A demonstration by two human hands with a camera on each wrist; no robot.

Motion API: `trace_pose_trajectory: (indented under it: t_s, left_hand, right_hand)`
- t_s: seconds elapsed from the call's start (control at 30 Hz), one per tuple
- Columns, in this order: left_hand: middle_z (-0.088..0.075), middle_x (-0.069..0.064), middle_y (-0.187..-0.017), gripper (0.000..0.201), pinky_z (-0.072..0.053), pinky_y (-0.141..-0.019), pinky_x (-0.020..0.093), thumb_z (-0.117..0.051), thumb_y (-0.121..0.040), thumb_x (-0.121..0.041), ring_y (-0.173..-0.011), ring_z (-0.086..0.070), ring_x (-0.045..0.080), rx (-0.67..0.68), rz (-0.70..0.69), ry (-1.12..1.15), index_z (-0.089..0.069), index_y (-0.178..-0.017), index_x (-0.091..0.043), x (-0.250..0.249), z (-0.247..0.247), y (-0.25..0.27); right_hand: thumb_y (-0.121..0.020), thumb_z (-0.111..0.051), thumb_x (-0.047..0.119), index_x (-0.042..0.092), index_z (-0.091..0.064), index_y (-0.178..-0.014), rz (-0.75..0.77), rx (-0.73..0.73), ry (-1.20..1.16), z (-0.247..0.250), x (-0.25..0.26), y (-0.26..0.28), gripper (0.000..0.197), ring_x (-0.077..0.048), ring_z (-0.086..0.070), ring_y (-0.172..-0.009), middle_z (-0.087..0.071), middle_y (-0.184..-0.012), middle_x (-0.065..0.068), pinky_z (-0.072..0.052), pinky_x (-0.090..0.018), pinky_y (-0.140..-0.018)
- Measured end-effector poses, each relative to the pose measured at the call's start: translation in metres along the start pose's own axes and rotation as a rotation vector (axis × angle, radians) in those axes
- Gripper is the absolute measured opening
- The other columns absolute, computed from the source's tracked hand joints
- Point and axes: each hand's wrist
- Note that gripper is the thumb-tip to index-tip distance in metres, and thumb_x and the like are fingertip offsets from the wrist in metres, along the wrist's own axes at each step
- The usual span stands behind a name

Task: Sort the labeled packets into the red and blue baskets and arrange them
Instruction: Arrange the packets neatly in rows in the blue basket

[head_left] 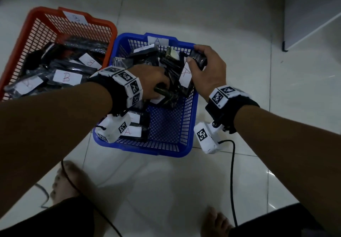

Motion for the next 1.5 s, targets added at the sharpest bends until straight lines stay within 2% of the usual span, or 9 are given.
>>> trace_pose_trajectory:
  t_s: [0.2,0.33,0.4,0.53,0.67,0.9,1.17,1.33,1.5]
  left_hand:
    - [-0.061,0.009,-0.092,0.035,-0.05,-0.072,0.039,-0.067,-0.083,-0.019,-0.083,-0.06,0.031,-0.039,0.2,0.199,-0.044,-0.11,-0.014,-0.006,0.003,0.005]
    - [-0.061,0.012,-0.122,0.067,-0.052,-0.088,0.042,-0.064,-0.089,-0.022,-0.1,-0.063,0.032,-0.069,0.272,0.404,-0.025,-0.145,-0.026,-0.008,0.007,0.01]
    - [-0.056,0.011,-0.13,0.067,-0.05,-0.091,0.038,-0.064,-0.09,-0.02,-0.106,-0.06,0.032,-0.066,0.318,0.489,-0.027,-0.146,-0.027,-0.014,0.012,0.011]
    - [-0.064,0.013,-0.106,0.042,-0.055,-0.07,0.036,-0.071,-0.085,-0.018,-0.086,-0.065,0.03,0.036,0.487,0.697,-0.051,-0.122,-0.014,-0.031,0.016,0.014]
    - [-0.063,0.015,-0.097,0.045,-0.055,-0.054,0.033,-0.074,-0.083,-0.012,-0.065,-0.063,0.023,0.22,0.551,0.799,-0.042,-0.114,-0.018,-0.044,-0.011,0.015]
    - [-0.047,0.009,-0.118,0.058,-0.045,-0.078,0.03,-0.071,-0.086,-0.017,-0.108,-0.052,0.028,0.303,0.476,0.511,-0.041,-0.134,-0.004,-0.057,-0.064,0.002]
    - [-0.061,0.01,-0.122,0.054,-0.046,-0.084,0.026,-0.077,-0.079,-0.028,-0.11,-0.058,0.026,0.214,0.287,0.277,-0.058,-0.128,-0.013,-0.047,-0.067,0.0]
    - [-0.06,0.007,-0.13,0.057,-0.046,-0.089,0.027,-0.071,-0.083,-0.036,-0.114,-0.057,0.024,0.198,0.151,0.198,-0.056,-0.134,-0.016,-0.055,-0.071,-0.003]
    - [-0.057,0.007,-0.134,0.058,-0.044,-0.094,0.027,-0.069,-0.086,-0.037,-0.118,-0.056,0.023,0.238,0.127,0.192,-0.053,-0.136,-0.014,-0.053,-0.077,0.001]
  right_hand:
    - [-0.091,-0.064,0.027,0.011,-0.064,-0.116,-0.112,0.105,0.026,0.023,-0.009,0.008,0.029,-0.02,-0.059,-0.097,-0.064,-0.108,-0.01,-0.046,-0.024,-0.086]
    - [-0.091,-0.062,0.025,0.014,-0.064,-0.109,-0.211,-0.011,-0.07,0.033,-0.011,0.009,0.022,-0.009,-0.059,-0.082,-0.064,-0.096,0.003,-0.044,-0.007,-0.07]
    - [-0.091,-0.062,0.023,0.014,-0.063,-0.109,-0.221,-0.038,-0.106,0.037,-0.011,0.01,0.02,-0.002,-0.056,-0.075,-0.062,-0.09,0.007,-0.04,-0.001,-0.064]
    - [-0.092,-0.061,0.023,0.014,-0.063,-0.109,-0.21,-0.102,-0.138,0.042,-0.01,0.011,0.019,0.004,-0.055,-0.072,-0.059,-0.085,0.012,-0.041,-0.002,-0.065]
    - [-0.092,-0.061,0.024,0.015,-0.063,-0.109,-0.213,-0.111,-0.139,0.045,-0.011,0.016,0.019,-0.003,-0.058,-0.077,-0.059,-0.085,0.012,-0.045,-0.007,-0.069]
    - [-0.091,-0.061,0.022,0.014,-0.063,-0.109,-0.186,-0.037,-0.14,0.041,-0.008,0.023,0.019,-0.009,-0.06,-0.083,-0.064,-0.092,0.006,-0.048,-0.015,-0.076]
    - [-0.091,-0.064,0.024,0.014,-0.066,-0.116,-0.09,0.132,-0.048,0.027,-0.01,0.031,0.027,-0.011,-0.063,-0.095,-0.069,-0.107,0.0,-0.045,-0.012,-0.084]
    - [-0.091,-0.064,0.024,0.015,-0.066,-0.119,-0.105,0.192,-0.008,0.021,-0.01,0.032,0.03,-0.007,-0.059,-0.091,-0.068,-0.107,0.002,-0.036,0.005,-0.074]
    - [-0.091,-0.065,0.024,0.015,-0.066,-0.119,-0.113,0.243,0.023,0.017,-0.011,0.035,0.029,-0.008,-0.059,-0.092,-0.069,-0.11,-0.002,-0.035,0.003,-0.072]
Point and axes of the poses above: each hand's wrist, its own y-axis away from the middle knuckle, its own z-axis out of the back of the hand, x = y × z
